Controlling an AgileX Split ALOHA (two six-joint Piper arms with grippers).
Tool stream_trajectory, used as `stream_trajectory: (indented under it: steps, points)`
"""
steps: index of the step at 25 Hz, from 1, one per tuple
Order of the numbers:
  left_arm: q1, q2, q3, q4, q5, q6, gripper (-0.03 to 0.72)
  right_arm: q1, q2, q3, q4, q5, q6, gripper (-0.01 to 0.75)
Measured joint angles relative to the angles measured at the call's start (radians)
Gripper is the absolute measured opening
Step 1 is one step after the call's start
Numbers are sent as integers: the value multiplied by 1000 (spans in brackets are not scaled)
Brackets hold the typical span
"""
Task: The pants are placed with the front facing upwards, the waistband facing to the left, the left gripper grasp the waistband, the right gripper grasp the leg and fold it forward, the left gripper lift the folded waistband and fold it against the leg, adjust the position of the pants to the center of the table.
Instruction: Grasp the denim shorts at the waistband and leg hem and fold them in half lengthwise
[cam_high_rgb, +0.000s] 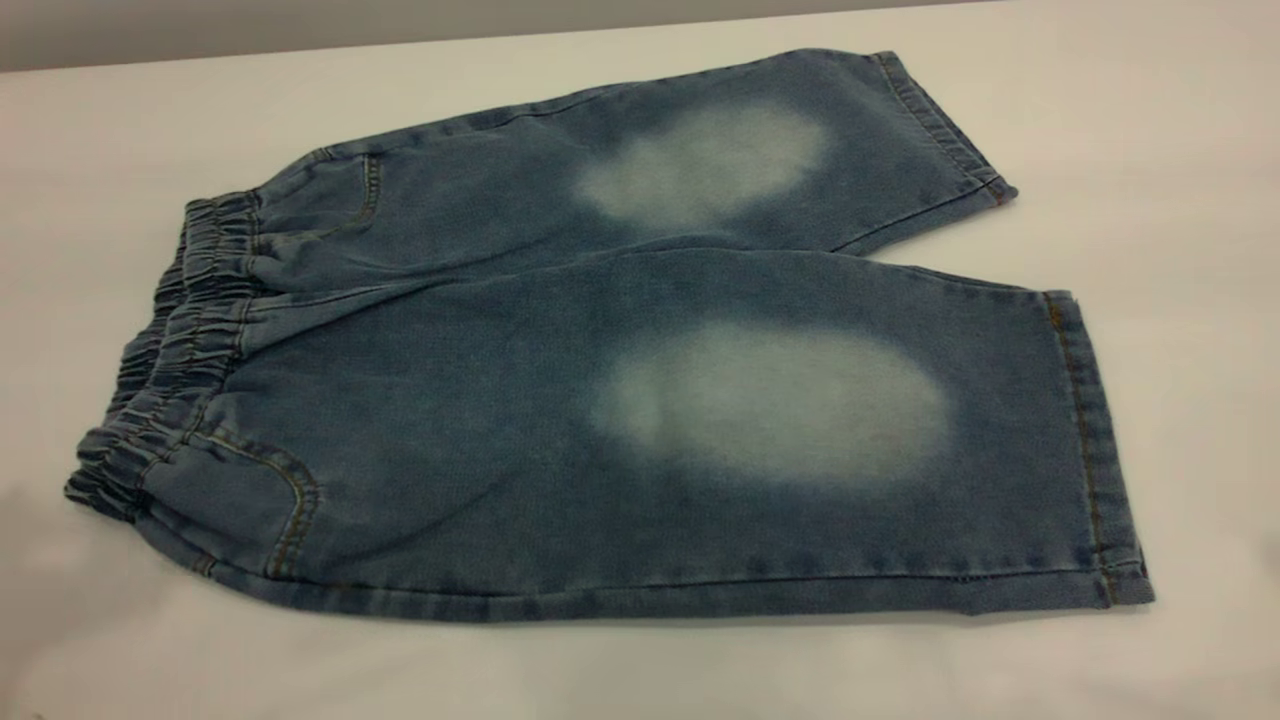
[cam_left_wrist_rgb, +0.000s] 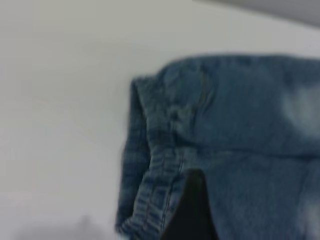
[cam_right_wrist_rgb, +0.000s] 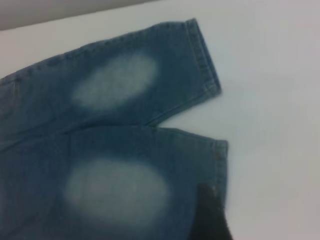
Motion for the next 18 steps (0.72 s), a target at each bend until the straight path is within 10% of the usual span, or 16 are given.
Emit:
stream_trajectory:
  steps: [18]
  points:
    - [184, 632, -2, -80, 48, 182, 526, 3, 390, 0, 338, -164, -289, 421]
